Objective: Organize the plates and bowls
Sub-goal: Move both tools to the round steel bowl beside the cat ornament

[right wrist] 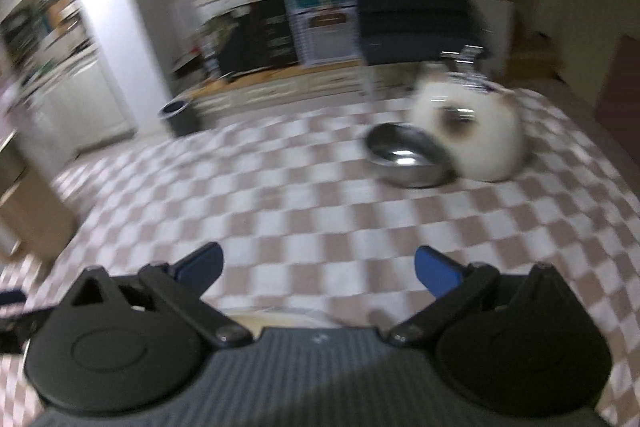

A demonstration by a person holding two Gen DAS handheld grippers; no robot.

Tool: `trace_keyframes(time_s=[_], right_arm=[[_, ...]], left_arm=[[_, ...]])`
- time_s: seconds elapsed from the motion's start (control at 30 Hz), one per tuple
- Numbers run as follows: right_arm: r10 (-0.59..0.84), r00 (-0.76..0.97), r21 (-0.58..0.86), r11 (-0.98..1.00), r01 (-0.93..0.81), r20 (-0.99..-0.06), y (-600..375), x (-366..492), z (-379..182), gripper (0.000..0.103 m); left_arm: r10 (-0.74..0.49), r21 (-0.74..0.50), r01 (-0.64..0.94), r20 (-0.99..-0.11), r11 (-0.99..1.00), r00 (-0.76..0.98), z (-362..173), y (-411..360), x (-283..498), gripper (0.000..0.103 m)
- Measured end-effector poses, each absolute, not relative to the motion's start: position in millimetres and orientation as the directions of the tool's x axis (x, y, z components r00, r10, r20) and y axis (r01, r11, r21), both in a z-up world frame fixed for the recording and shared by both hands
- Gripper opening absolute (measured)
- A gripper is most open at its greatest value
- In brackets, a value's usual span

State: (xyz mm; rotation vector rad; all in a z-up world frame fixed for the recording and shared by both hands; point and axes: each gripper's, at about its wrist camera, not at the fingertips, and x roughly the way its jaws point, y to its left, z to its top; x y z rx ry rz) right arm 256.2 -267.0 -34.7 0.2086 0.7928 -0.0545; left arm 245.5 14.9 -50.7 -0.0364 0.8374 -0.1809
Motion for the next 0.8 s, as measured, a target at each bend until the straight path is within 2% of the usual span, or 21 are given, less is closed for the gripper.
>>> trace_keyframes(time_s=[0.2, 0.37, 0.8], right_arm=[[-0.086, 0.699, 0.189, 0.933, 0.307, -0.710, -327, 265, -52, 0.103], [-0.120, 0.699, 0.230, 0.894, 0.385, -0.705, -354, 280, -66, 0.103], [-0.110, 0.708, 0.268, 0.877, 0.400, -0.697, -380, 320, -88, 0.102]], left_arm=[[-0.238, -0.140, 0.197, -0.700, 0.970, 0.674, -54, -31, 262, 0.103], [-0.258, -0.159, 0.205, -0.676, 0.966, 0.690, -58, -61, 280, 0.103], [-0.273, -0.160, 0.223, -0.636, 0.962, 0.721, -67, -117, 347, 0.103]])
